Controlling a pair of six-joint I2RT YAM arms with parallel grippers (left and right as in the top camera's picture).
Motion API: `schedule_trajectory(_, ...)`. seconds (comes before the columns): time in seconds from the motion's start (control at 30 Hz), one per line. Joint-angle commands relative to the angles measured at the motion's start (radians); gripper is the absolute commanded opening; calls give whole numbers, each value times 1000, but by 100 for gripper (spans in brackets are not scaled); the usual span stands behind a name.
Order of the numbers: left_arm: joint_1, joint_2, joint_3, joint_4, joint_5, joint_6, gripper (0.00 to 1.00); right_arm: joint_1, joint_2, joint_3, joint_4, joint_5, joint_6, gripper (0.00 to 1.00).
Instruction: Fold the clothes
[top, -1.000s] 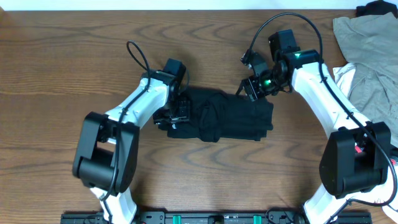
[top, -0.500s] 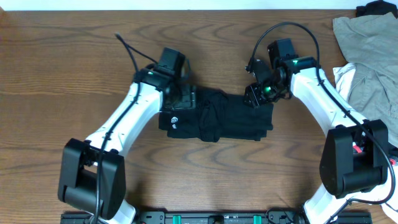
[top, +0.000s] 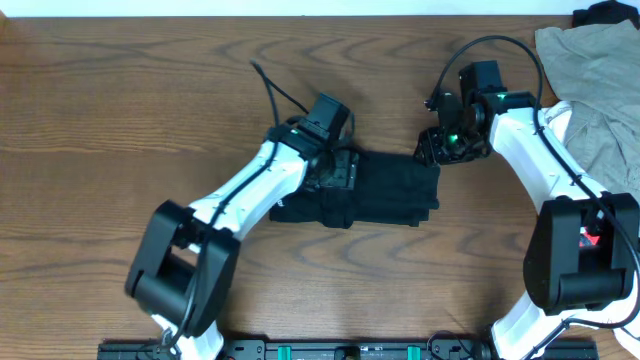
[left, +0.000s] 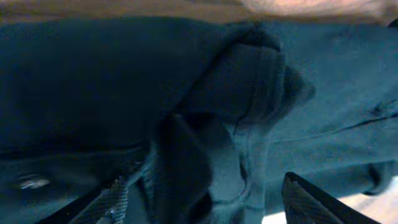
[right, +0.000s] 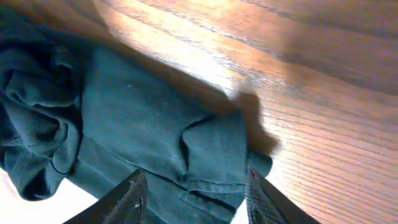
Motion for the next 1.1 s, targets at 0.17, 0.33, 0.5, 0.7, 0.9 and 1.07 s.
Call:
schedule_trajectory(0.17, -49, 88, 12, 108, -29, -16, 79, -7, -2, -3, 0, 2, 16, 49)
schedule_trajectory(0.33, -69, 115, 12, 129, -75, -40, 78, -7, -2, -3, 1, 3, 15, 50)
schedule_trajectory(0.5, -85, 141, 12, 147, -139, -40, 78, -7, -2, -3, 3, 3, 13, 50)
schedule_trajectory(0.7, -89, 175, 12, 163, -144, -75, 76, -7, -2, -3, 2, 3, 13, 50)
schedule_trajectory(0.9, -91, 180, 12, 166, -148, -77, 60, -7, -2, -3, 2, 3, 13, 49)
schedule_trajectory(1.07, -92, 180, 12, 165, -148, -77, 57, -7, -2, -3, 2, 3, 13, 49)
